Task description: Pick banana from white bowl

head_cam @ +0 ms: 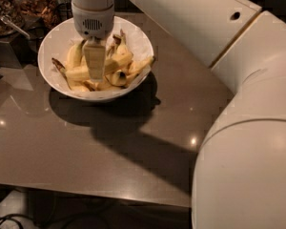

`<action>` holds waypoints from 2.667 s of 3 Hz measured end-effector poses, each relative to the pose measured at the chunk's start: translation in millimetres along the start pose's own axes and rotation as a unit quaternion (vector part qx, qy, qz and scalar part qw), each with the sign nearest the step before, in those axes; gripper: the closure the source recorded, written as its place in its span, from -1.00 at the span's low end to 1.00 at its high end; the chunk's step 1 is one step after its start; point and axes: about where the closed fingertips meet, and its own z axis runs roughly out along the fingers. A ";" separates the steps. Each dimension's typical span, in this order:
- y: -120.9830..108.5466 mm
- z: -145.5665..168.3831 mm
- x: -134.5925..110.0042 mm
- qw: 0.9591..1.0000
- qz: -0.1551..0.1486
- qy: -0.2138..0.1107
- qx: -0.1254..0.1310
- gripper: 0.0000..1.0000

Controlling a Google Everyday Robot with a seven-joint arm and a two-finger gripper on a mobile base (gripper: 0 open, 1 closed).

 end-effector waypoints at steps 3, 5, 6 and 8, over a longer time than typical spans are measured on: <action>10.6 39.5 11.8 0.999 0.010 0.020 -0.025 0.57; 9.7 39.2 11.0 0.999 0.010 0.020 -0.025 1.00; 17.7 7.0 10.4 1.000 0.016 0.011 0.008 1.00; 36.4 -41.2 6.0 0.998 0.004 -0.015 0.062 1.00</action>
Offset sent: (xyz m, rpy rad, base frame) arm -0.0235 -0.0303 -0.0599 -0.1505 0.1712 -0.0186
